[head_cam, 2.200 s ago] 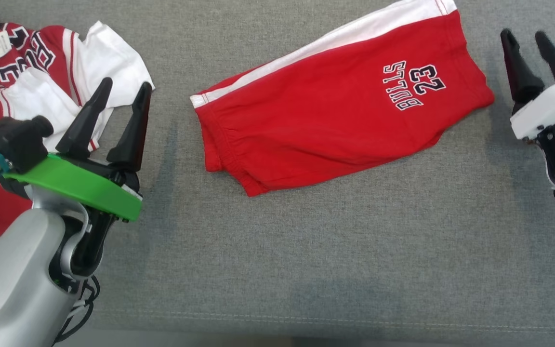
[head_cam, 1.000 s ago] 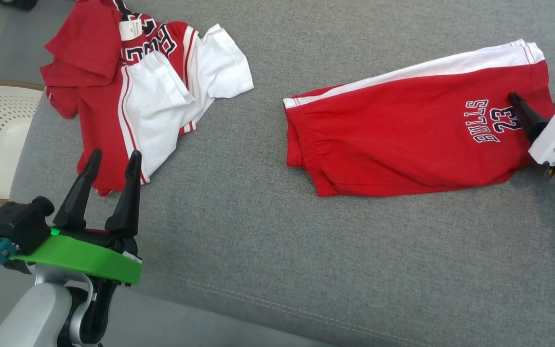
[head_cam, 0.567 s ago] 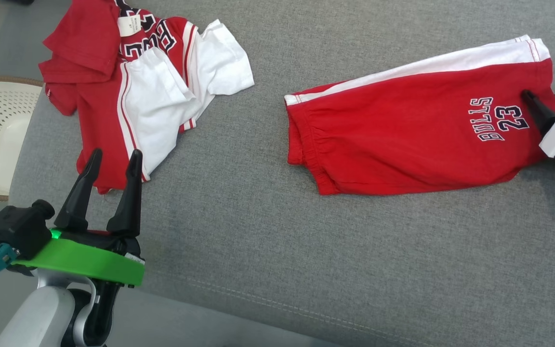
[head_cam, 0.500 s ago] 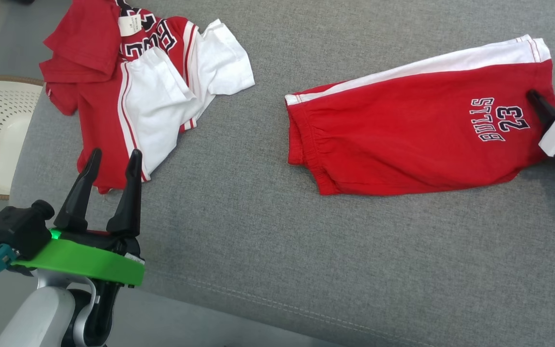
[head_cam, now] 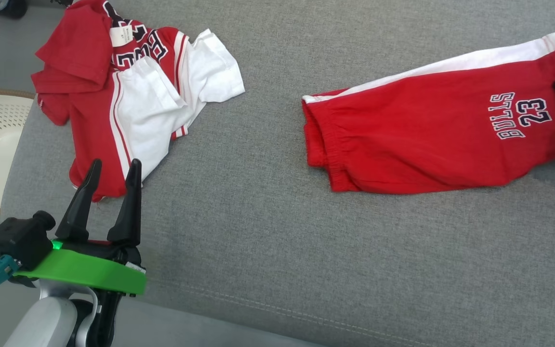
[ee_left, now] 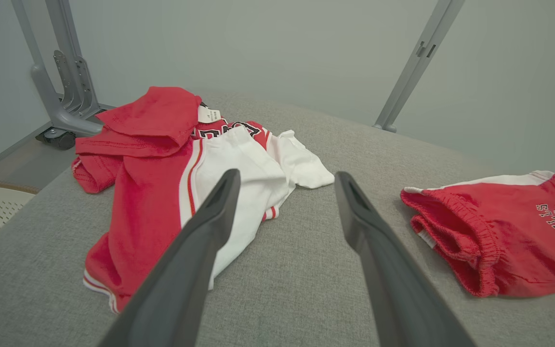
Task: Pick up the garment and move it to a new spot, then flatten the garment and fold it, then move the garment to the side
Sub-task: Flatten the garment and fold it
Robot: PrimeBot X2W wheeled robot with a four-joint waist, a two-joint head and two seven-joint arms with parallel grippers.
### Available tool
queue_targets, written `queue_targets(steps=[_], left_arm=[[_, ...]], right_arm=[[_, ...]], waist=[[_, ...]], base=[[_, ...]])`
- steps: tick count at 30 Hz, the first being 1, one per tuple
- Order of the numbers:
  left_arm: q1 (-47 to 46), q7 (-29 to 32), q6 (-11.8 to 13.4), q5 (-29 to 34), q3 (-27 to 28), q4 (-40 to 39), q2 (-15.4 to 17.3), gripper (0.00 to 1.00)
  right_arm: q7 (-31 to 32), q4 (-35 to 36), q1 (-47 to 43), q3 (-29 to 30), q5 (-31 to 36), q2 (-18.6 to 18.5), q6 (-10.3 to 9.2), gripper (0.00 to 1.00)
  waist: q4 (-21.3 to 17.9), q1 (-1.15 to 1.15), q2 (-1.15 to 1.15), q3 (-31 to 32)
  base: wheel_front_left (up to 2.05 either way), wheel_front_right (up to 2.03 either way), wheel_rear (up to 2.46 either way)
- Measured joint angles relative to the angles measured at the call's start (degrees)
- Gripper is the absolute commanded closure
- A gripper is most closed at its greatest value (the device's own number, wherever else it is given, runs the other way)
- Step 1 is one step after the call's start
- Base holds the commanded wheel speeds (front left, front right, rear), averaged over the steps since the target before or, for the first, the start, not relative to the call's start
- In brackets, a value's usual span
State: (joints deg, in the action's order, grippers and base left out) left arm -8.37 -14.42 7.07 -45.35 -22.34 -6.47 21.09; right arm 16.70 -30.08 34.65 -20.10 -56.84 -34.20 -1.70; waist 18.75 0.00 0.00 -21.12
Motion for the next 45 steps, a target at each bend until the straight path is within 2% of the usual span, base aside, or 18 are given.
queue_targets(steps=[10,14,17,21,27,40,45], left_arm=[[0.77,0.00,0.00,0.00,-0.41,-0.10,-0.56,0.00],[1.07,0.00,-0.01,-0.01,-0.42,-0.07,-0.67,0.00],[1.51,0.00,-0.09,-0.04,-1.19,-0.04,-1.27,0.00],[1.53,0.00,-0.53,-0.04,-2.25,-0.20,-1.78,0.00],[1.27,0.26,-1.20,-0.01,-3.78,-0.60,-2.09,0.00],[0.35,0.25,-1.80,-0.01,-3.74,0.24,-3.10,0.00],[-0.69,0.25,-2.23,0.00,-3.76,0.38,-3.27,0.00]], right_arm=[[0.84,0.07,-2.33,2.88,-0.82,-7.70,-1.37,1.00],[1.77,2.94,-2.20,1.36,0.70,-8.13,-1.00,1.00],[3.00,6.76,-1.55,-1.32,2.02,-7.14,-0.10,1.00],[4.93,12.63,1.06,-4.92,2.96,-3.98,1.22,1.00],[8.54,17.93,2.10,-10.45,5.31,-0.65,1.58,1.00],[11.36,18.67,2.19,-15.63,7.95,5.39,-1.85,1.00],[11.66,18.08,2.18,-16.73,8.99,6.64,-2.19,1.00]], waist=[[-1.36,0.00,0.00,1.48],[-1.57,0.00,0.00,2.13],[-1.79,0.00,0.00,2.75],[-1.85,0.00,0.00,3.17],[-1.04,0.00,0.00,2.68],[0.38,0.00,0.00,0.82],[0.29,0.00,0.00,0.43]], base=[[0.00,0.00,0.00],[0.00,0.00,0.00],[0.00,0.00,0.00],[0.00,0.00,0.00],[0.00,0.00,0.00],[0.00,0.00,0.00],[0.00,0.00,0.00]])
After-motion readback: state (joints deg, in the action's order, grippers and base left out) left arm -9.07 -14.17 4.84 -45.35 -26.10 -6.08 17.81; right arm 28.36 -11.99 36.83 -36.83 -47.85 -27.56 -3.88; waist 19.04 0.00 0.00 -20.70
